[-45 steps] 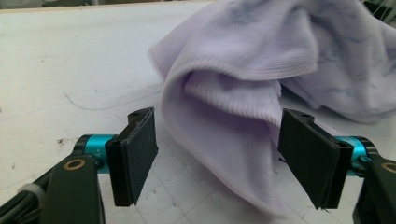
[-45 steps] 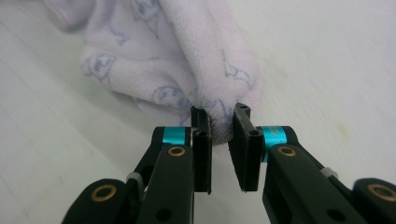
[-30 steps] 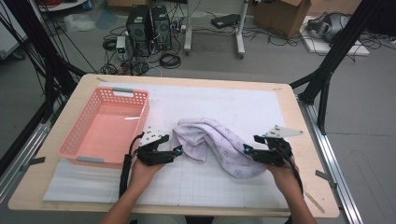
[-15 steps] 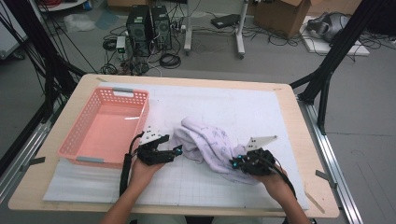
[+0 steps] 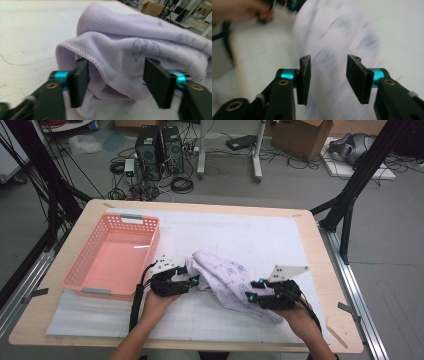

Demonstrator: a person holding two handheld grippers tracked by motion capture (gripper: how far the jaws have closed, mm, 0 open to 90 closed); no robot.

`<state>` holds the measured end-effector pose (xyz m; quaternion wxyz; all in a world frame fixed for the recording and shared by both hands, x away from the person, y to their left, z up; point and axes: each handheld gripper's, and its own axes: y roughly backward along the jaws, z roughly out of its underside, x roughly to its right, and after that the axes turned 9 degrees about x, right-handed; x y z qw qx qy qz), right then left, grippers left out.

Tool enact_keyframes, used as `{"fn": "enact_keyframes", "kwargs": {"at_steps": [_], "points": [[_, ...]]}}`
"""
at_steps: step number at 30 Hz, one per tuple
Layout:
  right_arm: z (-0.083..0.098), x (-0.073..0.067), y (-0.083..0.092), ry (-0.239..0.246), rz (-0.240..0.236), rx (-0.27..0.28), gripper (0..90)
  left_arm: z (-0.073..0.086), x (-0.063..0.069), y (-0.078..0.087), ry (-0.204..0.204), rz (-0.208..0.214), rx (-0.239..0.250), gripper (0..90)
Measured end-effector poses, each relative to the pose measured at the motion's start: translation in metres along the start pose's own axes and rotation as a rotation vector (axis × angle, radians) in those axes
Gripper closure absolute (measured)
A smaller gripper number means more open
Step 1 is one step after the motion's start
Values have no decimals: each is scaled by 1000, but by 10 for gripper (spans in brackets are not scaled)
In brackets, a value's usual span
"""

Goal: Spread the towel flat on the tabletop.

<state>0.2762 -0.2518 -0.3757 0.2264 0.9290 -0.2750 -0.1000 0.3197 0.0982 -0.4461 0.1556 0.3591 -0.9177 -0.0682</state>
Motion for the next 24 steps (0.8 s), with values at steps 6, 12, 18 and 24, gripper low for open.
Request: {"fn": "enact_keyframes", "kwargs": {"at_steps": [6, 12, 18, 24], "points": [[-37, 33, -44, -33, 86, 29, 450, 2, 1, -4, -1, 10, -21, 502], [-62, 36, -105, -40, -9, -65, 463, 2, 4, -3, -51, 20, -41, 791], [-61, 34, -109, 8, -23, -122, 845, 0, 6, 1, -70, 29, -41, 859], [-46, 53, -54, -18, 144, -75, 851, 0, 11, 1, -90, 45, -45, 866]]}}
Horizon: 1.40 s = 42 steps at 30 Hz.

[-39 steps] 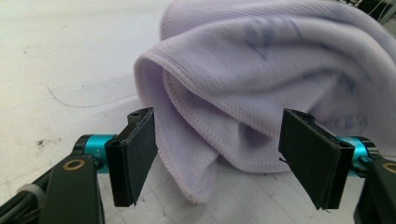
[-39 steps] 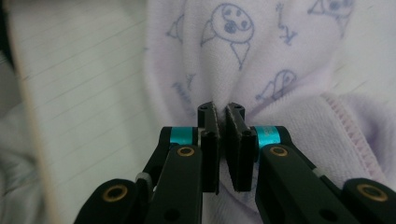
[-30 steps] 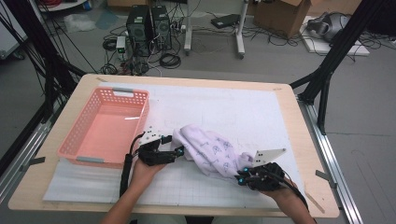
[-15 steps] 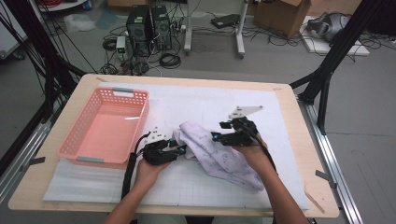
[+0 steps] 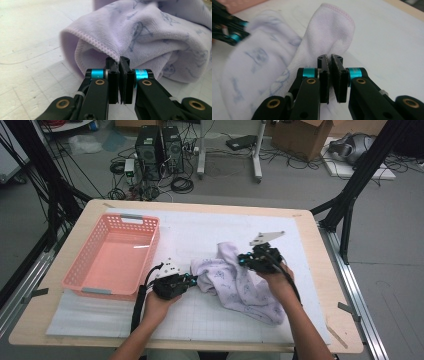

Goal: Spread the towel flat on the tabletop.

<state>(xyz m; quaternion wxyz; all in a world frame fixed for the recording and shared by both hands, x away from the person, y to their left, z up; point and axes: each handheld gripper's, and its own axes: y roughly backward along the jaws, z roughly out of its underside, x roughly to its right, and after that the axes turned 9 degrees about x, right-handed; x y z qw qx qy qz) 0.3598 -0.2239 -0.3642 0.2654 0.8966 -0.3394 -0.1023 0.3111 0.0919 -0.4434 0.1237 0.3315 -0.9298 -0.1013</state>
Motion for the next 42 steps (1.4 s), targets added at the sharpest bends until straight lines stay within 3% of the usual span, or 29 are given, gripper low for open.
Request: {"fn": "enact_keyframes", "kwargs": {"at_steps": [3, 6, 8, 11, 14, 17, 20, 23, 27, 31, 37, 40, 41, 42], "points": [[16, 13, 26, 0, 117, -30, 867, 1, 2, 1, -5, 7, -7, 867], [36, 28, 50, -39, 201, -62, 869, 2, 4, 2, 1, 14, -14, 867], [51, 37, 62, -78, 221, -86, 870, 3, 5, 4, 5, 27, -14, 867], [70, 41, 71, -90, 251, -143, 871, 2, 11, 6, -16, 51, -26, 869], [79, 38, 71, -92, 248, -182, 869, 2, 17, 5, -54, 72, -52, 871], [72, 31, 69, -48, 233, -147, 869, 1, 20, 5, -79, 80, -51, 837], [60, 30, 66, -18, 213, -79, 869, -9, 18, 7, -86, 77, -14, 862], [43, 41, 59, -20, 223, -12, 869, -18, 11, 8, -66, 58, 14, 870], [21, 63, 45, -57, 250, 63, 869, -33, -1, 7, -53, -2, 56, 874], [2, 85, 29, -85, 318, 106, 869, -51, -20, -2, -24, -61, 73, 876], [-10, 106, 12, -101, 445, 141, 870, -72, -44, -31, -7, -156, 70, 876], [-8, 109, 2, -99, 486, 87, 869, -70, -47, -45, -1, -169, 57, 869], [-7, 110, 1, -110, 478, 79, 867, -68, -47, -48, 19, -163, 54, 834], [-6, 110, 0, -119, 467, 73, 861, -67, -47, -50, 51, -151, 45, 719]]}}
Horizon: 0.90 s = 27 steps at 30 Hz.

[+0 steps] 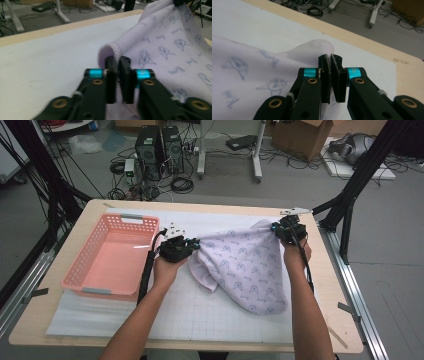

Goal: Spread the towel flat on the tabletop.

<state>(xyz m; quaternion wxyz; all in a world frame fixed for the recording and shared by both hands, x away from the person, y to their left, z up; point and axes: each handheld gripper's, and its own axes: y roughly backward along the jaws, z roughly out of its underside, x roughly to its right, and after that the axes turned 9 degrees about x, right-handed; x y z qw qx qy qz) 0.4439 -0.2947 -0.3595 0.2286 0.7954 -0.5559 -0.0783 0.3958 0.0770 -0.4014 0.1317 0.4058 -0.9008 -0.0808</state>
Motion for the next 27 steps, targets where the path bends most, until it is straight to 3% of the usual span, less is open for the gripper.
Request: {"fn": "enact_keyframes", "kwargs": {"at_steps": [1, 2, 4, 8, 12, 16, 18, 20, 24, 26, 27], "points": [[1, 0, 1, 4, -4, -2, 843, 2, 1, -1, 28, 28, -19, 597], [3, -1, 3, 4, -18, -6, 769, 3, 3, 0, 22, 46, -26, 522], [5, -1, 10, -10, -37, 1, 700, 5, 7, 5, 1, 53, -12, 465], [15, -3, 34, -22, -102, 27, 604, 12, 16, 21, -20, 91, 7, 421], [34, -13, 64, -16, -170, 32, 540, 25, 22, 27, -43, 107, -42, 387], [63, -32, 91, 57, -241, 7, 484, 41, 24, 23, -40, 111, -114, 339], [80, -43, 102, 84, -286, 23, 464, 46, 27, 19, -38, 117, -129, 334], [93, -51, 109, 91, -341, 2, 436, 48, 31, 14, -42, 130, -143, 323], [111, -68, 120, 93, -460, -16, 387, 53, 41, 5, -111, 151, -204, 341], [117, -74, 117, 110, -506, -44, 388, 56, 46, 1, -140, 137, -238, 439], [121, -78, 115, 140, -496, -69, 396, 57, 48, 0, -165, 116, -257, 533]]}}
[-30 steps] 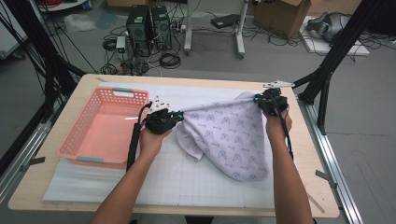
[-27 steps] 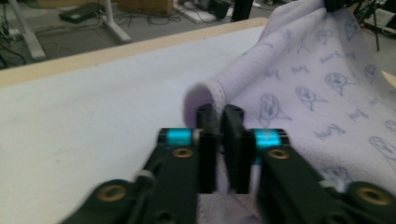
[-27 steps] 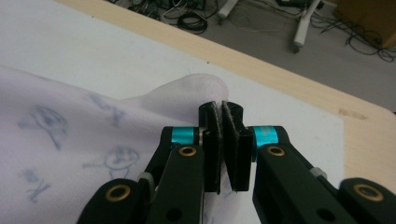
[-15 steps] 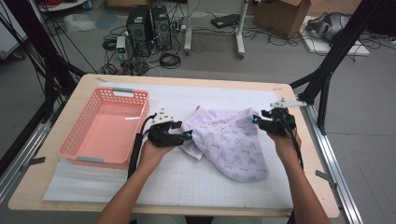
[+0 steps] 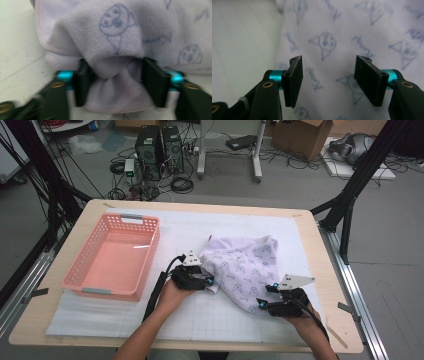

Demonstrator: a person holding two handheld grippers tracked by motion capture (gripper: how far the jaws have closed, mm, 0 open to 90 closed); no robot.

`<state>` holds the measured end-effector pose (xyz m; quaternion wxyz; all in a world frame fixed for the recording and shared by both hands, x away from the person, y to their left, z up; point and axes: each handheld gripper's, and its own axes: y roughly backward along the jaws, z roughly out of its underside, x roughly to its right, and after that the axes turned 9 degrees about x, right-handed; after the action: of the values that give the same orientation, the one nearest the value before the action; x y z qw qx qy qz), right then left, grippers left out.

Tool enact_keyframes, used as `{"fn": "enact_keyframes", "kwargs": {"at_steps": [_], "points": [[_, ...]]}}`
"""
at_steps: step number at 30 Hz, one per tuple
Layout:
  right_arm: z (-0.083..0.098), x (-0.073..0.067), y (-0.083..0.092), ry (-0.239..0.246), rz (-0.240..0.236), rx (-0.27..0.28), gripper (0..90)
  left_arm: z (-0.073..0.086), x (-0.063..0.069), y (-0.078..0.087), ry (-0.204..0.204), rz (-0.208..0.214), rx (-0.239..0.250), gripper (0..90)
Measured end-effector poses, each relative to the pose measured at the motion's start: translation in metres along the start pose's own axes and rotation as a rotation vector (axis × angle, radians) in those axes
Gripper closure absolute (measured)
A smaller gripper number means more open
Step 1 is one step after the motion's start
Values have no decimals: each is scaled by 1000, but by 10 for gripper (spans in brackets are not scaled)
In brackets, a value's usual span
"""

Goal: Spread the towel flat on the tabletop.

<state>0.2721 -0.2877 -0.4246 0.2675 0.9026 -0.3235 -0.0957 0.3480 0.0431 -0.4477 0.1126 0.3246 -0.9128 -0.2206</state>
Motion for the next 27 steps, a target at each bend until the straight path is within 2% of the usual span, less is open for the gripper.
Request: {"fn": "enact_keyframes", "kwargs": {"at_steps": [1, 2, 3, 5, 7, 9, 10, 13, 16, 18, 20, 23, 27], "points": [[3, -2, -5, 10, 8, -32, 436, 0, 1, 1, -25, -22, -1, 649], [5, -2, -10, 19, 5, -63, 514, 0, 1, 2, -10, -12, 6, 738], [6, -3, -13, 28, 11, -80, 573, -1, 0, 4, 0, 1, 6, 768], [6, -1, -13, 28, 3, -70, 732, -1, -1, 9, 5, 17, 6, 794], [4, 0, -10, 29, -1, -60, 802, -1, 0, 15, 9, 28, 13, 804], [0, 3, -4, 12, -15, -21, 810, 0, 2, 22, 6, 44, 28, 806], [-3, 6, 1, -13, -26, 15, 810, 2, 4, 25, 7, 53, 29, 806], [-18, 18, 14, -79, -21, 129, 805, 9, 7, 33, 9, 76, 38, 805], [-39, 31, 18, -104, 22, 189, 802, 15, 8, 38, 16, 97, 52, 804], [-54, 41, 13, -116, 52, 216, 840, 18, 9, 38, 18, 103, 56, 803], [-70, 51, 2, -134, 75, 221, 843, 19, 9, 38, 21, 107, 60, 803], [-88, 62, -20, -120, 102, 191, 861, 19, 9, 39, 24, 112, 67, 803], [-103, 73, -50, -103, 122, 134, 870, 21, 7, 40, 24, 124, 73, 803]]}}
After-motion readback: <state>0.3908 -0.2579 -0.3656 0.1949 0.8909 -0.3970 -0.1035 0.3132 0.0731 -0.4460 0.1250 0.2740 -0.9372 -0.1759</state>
